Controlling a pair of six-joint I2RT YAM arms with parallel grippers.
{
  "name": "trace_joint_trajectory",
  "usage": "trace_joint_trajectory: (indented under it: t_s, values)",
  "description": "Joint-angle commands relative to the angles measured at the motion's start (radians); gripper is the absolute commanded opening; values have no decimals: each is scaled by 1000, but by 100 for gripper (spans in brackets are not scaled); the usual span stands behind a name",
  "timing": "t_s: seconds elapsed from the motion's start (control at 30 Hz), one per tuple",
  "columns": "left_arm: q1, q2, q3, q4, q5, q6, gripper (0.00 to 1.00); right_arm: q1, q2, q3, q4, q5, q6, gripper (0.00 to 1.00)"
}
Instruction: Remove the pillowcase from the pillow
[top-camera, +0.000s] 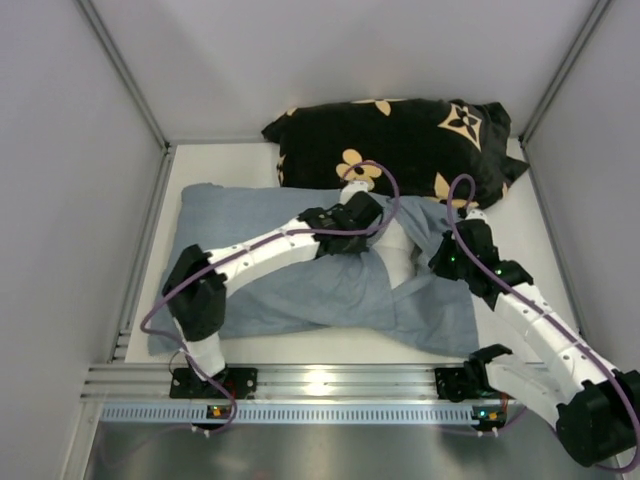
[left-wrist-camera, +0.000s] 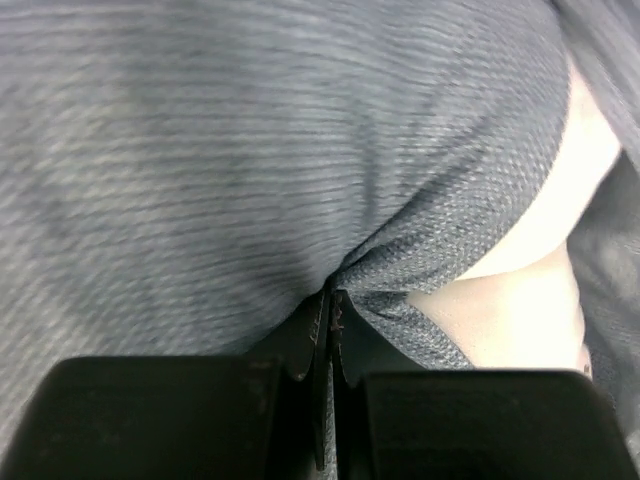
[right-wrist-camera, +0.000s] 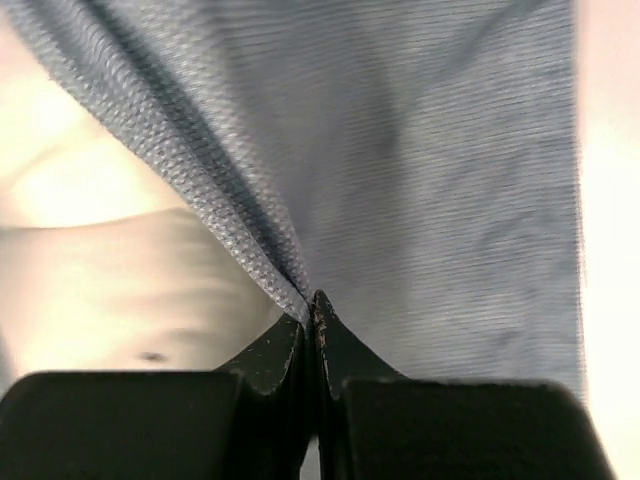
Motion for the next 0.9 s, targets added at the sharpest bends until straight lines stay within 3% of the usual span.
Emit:
trace_joint_trajectory:
  t_s: [0.0, 0.23, 0.37, 0.53, 0.57, 0.6, 0.63, 0.67, 0.73, 0.87]
  values:
    - [146, -129, -156, -109, -126, 38, 0, -9, 37, -24, 36, -18, 9, 0]
    - [286, -418, -284, -105, -28, 115, 0, -6, 146, -66, 172, -126, 27, 0]
    - [285, -446, -278, -50, 159, 144, 0, 20, 258, -75, 266, -282, 15, 0]
    - [279, -437, -269, 12, 331, 169, 0, 82, 292, -87, 286, -285, 3, 0]
    - [273, -432, -255, 10, 349, 175, 4, 88, 280, -105, 291, -299, 3, 0]
    - [269, -426, -248, 10, 419, 184, 19, 86, 271, -118, 305, -310, 0, 0]
    - [253, -424, -238, 12, 451, 186, 56, 89, 254, -136, 309, -324, -5, 0]
    - [231, -426, -219, 12, 466, 187, 75, 89, 249, -142, 312, -324, -8, 0]
    - [124, -418, -180, 9, 436, 225, 88, 89, 243, -152, 317, -327, -23, 0]
    - [-59, -337, -25, -63, 276, 239, 98, 88, 251, -147, 317, -333, -34, 3]
